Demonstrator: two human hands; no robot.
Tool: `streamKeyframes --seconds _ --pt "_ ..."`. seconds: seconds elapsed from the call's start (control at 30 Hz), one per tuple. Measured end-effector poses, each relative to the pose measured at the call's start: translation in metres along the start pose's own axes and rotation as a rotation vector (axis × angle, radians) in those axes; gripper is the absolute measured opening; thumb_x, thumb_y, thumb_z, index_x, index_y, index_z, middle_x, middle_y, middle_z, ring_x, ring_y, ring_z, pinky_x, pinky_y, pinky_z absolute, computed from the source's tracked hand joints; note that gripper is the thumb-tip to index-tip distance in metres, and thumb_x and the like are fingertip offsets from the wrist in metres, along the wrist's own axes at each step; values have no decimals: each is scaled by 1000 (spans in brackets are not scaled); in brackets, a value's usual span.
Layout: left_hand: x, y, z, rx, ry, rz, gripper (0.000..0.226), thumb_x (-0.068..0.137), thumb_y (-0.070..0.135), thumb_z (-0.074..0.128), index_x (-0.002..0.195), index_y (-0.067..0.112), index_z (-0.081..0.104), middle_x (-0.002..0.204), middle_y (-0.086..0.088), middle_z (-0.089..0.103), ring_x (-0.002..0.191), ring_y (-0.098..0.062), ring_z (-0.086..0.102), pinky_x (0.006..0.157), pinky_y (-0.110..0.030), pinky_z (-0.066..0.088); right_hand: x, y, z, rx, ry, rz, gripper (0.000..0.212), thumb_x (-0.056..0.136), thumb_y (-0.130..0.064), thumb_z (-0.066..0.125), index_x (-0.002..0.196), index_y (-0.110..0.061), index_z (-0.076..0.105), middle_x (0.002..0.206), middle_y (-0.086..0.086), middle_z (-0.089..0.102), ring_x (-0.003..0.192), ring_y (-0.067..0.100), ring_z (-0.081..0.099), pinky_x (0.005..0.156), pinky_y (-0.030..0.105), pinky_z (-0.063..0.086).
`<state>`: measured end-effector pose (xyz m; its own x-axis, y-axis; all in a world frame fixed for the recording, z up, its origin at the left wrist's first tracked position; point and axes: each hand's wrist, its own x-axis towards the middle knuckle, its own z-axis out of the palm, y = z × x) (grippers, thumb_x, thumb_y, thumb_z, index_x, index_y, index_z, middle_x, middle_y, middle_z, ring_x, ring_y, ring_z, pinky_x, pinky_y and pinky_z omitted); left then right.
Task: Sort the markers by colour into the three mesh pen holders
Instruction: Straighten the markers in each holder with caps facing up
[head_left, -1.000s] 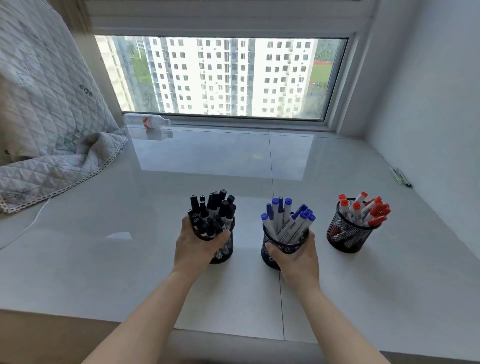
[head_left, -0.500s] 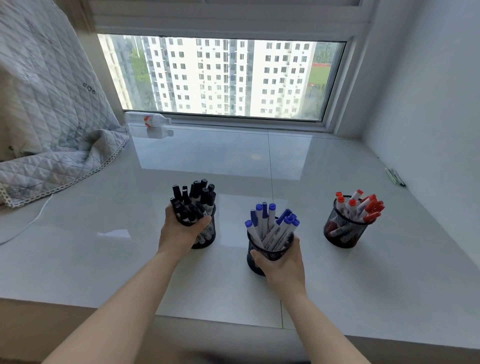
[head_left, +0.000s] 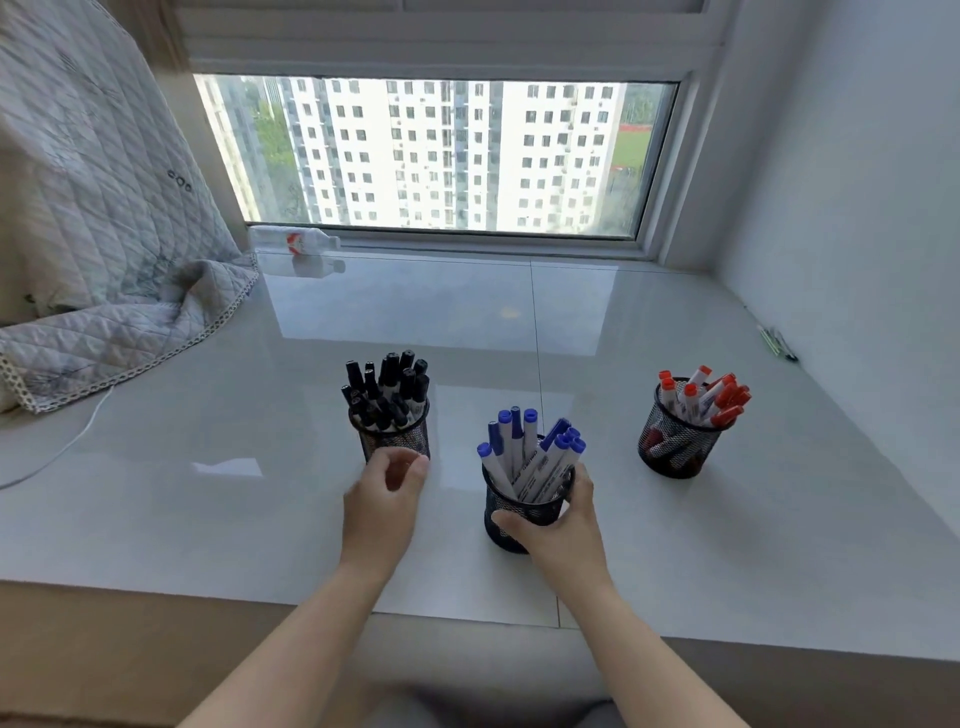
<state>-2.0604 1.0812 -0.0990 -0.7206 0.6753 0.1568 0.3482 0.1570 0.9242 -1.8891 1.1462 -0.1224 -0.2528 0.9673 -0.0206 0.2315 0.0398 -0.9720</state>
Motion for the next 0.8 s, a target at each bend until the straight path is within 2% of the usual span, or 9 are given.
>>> streamKeyframes --seconds 0.1,0.2,0.27,0.37,0.43,0.53,0.67,0.8 --pt "-1 18 9 22 -160 51 10 86 35 60 77 36 57 75 14 63 72 1 58 60 -9 39 1 -2 -19 -6 -122 37 110 61 -31 84 145 -27 13 133 -14 37 128 6 32 102 23 27" --pt "0 29 19 77 -244 65 11 86 41 59 78 34 57 75 12 61 72 -3 57 59 -12 38 6 -13 -39 -54 -100 8 102 62 -51 73 144 -23 19 129 -9 41 122 9 39 98 26 32" --pt "1 34 25 115 -253 71 13 85 41 60 81 29 57 73 13 58 68 1 53 56 -11 35 11 -23 -48 -100 -28 -52 80 68 -48 72 135 -24 34 117 -6 49 107 11 49 87 25 40" --pt "4 40 32 200 -265 89 16 84 40 62 86 25 57 72 15 55 68 -5 53 59 -17 37 22 -35 -53 -216 -25 -91 34 78 -37 70 104 -22 52 92 -4 57 83 13 55 66 20 43" --pt "5 44 35 238 -278 97 16 85 37 62 88 22 58 71 15 54 70 -10 52 65 -22 37 28 -40 -55 -316 -39 -113 23 81 -37 66 91 -20 55 78 -7 56 71 11 52 61 21 40" --pt "6 46 34 288 -296 116 20 86 38 59 92 20 61 71 13 53 73 -12 52 66 -22 36 32 -43 -55 -423 -25 -155 24 83 -39 63 91 -17 58 72 -7 53 64 7 47 60 24 38" --pt "6 49 29 370 -244 213 24 88 43 56 94 20 61 74 6 57 74 -14 54 63 -24 37 31 -47 -56 -447 -22 -187 23 85 -39 61 89 -17 61 69 -5 57 65 11 51 60 26 41" --pt "12 62 15 180 -123 255 19 89 40 54 83 22 54 64 10 53 62 -7 50 56 -21 36 34 -63 -63 -351 14 -243 18 87 -36 59 86 -18 56 62 -7 53 57 9 49 56 24 40"
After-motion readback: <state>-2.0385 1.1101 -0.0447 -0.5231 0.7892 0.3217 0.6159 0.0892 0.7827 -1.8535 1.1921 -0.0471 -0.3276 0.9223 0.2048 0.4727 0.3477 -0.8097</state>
